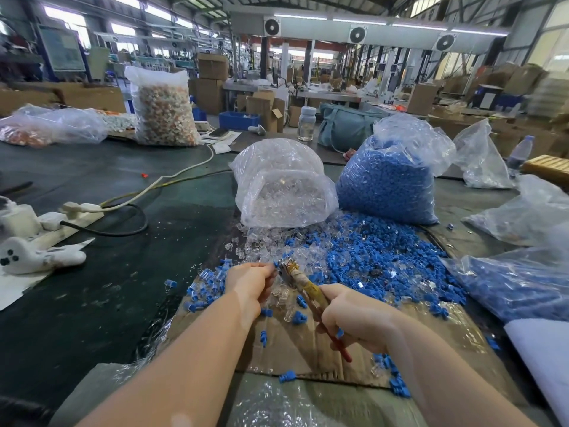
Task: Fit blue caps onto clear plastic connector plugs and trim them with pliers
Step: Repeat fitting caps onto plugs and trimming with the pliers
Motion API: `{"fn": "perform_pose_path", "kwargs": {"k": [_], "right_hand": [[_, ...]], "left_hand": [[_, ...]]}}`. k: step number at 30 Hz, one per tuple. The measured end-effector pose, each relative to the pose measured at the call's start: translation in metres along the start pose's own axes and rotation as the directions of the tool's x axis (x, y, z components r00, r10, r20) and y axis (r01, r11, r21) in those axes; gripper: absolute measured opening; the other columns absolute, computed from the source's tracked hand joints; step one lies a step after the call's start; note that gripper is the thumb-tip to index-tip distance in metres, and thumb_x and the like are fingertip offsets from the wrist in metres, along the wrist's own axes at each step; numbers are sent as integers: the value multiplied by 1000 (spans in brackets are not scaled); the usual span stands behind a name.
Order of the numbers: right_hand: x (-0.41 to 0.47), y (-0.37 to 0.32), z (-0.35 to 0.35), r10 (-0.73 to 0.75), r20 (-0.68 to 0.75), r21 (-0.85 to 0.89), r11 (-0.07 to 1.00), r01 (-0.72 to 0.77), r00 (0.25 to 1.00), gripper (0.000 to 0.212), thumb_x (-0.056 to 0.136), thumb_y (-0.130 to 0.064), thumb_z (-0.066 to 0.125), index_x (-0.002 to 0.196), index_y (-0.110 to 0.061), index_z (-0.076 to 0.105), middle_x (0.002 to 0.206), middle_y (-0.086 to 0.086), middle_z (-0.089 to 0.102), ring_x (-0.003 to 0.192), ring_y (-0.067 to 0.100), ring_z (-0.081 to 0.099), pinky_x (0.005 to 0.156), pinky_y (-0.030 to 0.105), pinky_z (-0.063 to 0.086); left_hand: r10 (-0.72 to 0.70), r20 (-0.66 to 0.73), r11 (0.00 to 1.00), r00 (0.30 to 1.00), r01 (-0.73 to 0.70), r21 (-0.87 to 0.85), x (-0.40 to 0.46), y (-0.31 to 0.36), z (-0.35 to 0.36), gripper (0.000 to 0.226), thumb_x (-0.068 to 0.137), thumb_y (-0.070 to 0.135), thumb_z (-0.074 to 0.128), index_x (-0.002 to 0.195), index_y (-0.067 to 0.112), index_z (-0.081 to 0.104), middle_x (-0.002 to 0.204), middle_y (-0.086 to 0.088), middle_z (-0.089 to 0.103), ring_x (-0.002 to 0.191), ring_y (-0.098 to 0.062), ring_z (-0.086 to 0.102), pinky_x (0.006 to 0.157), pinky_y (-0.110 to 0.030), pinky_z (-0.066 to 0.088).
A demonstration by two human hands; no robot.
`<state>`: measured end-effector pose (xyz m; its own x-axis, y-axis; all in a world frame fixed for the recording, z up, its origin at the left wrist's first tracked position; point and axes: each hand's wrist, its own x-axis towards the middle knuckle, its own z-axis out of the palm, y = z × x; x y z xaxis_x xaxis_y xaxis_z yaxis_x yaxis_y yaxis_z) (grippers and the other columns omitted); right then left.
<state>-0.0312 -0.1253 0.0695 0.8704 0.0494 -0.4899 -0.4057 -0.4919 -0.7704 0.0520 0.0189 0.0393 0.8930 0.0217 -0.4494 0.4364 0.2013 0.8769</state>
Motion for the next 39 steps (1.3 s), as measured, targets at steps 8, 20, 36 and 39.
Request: {"fn": "perform_pose_path", "kwargs": {"k": [8,20,36,39], "right_hand": [[-2,-1,0,-10,30,15,1000,9,1000,32,75,12,38,86,-16,48,89,9,40,86,25,44,69,35,45],[-1,-1,7,-46,37,1,999,46,998,44,76,8,37,112,-13,53,85,6,45,82,23,47,67,32,43],[8,20,9,-38,-207,288,953,98,978,75,67,20,44,131,-18,48,75,9,50,48,13,44,45,26,34],[13,33,0,-76,-472,104,984,141,878,69,71,15,49,130,-20,48,92,8,54,58,18,54,47,27,42]], "left_hand": [[81,-32,994,996,-78,76,0,-3,-1,6,86,6,62,82,6,66,66,-6,60,55,-11,51,52,-21,44],[56,-40,998,998,-56,-4,0,-7,-1,17,85,-1,62,69,6,61,58,-5,57,49,-10,50,46,-18,45],[70,-109,997,992,-74,-32,6,-14,-5,7,88,0,58,83,5,61,67,-9,59,55,-14,54,47,-20,46],[147,-187,989,971,-146,23,9,-16,-14,12,90,-1,53,95,8,59,72,-12,62,55,-15,55,48,-21,46]]}}
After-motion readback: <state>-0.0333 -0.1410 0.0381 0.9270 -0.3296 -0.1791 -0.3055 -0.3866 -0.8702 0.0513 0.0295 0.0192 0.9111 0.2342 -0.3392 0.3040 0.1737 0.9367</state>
